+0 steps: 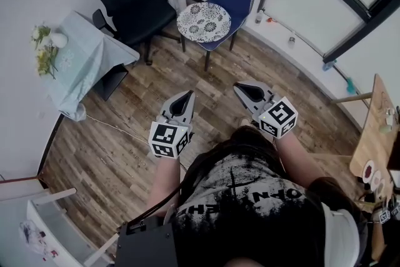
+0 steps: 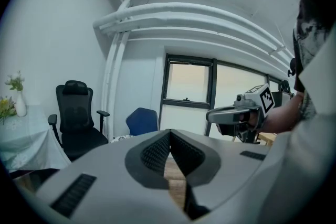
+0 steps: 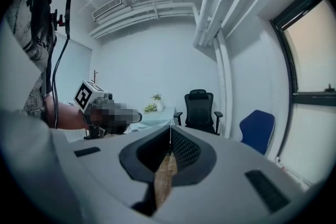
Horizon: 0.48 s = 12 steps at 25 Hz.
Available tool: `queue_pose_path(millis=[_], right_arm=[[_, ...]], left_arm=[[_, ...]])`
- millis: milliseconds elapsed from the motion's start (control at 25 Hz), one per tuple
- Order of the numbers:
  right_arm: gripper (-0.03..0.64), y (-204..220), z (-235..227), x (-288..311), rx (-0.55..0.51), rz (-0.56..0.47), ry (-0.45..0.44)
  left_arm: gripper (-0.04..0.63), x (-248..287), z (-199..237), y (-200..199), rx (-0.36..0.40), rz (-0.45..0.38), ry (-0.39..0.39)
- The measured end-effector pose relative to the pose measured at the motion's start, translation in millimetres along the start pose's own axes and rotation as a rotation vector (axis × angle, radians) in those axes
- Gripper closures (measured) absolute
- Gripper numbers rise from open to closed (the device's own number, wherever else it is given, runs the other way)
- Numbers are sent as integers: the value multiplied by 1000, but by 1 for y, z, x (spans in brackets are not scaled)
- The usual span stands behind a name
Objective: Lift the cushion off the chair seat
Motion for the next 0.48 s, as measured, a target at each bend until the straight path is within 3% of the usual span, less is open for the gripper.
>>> queue_pose_path(millis=[480], right_arm=[[600,9,-48,36,13,8,-50]], left_arm=[[581,42,30,-9,-45,10,-29]])
Point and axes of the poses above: the fingertips, and each gripper's own axes: x forward along the fingers, z to its left, y out of its underside, the point moved 8 cm from there along -x, backward along the fingers, and after that the axes turned 12 degrees about -x, right-handed, at the moved point
